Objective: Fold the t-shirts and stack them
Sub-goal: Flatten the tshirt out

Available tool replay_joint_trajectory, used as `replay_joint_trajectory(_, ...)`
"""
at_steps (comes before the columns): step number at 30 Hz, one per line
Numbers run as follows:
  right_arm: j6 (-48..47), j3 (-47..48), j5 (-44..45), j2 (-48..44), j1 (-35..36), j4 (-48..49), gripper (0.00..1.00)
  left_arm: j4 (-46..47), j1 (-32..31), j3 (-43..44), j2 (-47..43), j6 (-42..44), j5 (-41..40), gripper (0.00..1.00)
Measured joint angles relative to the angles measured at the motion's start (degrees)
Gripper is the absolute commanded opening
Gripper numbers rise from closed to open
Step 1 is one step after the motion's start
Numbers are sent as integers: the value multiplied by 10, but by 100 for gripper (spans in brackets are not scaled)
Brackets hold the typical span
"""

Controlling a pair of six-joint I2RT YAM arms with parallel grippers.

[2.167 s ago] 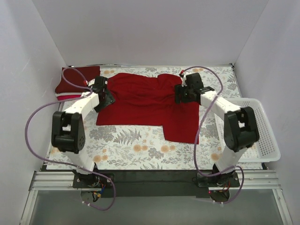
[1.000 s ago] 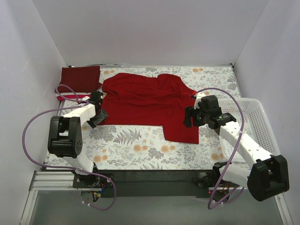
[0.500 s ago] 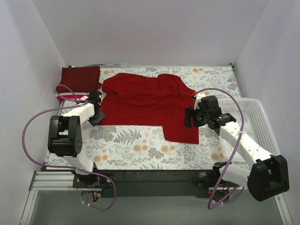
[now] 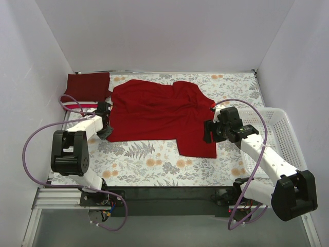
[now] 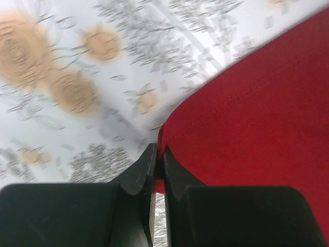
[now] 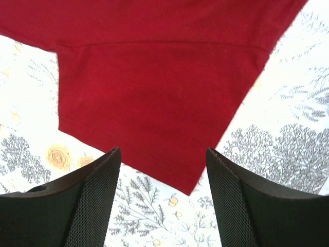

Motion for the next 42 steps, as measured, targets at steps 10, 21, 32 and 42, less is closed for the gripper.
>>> replay_joint_trajectory(10,53,-16,42,30,46,-49,66,-34,2,-54,-129,19,-38,0)
replay_joint_trajectory(21,115,-76,94,59,73,-60,60,-10,2,-71,-145,43,-21,0)
replay_joint_trajectory(32,146,-78,124,52,80,-61,56,0,2,-71,-155,50,-6,0)
replay_joint_trajectory(42,162,-55,146,75,80,-40,50,6,2,-71,-161,51,-4,0)
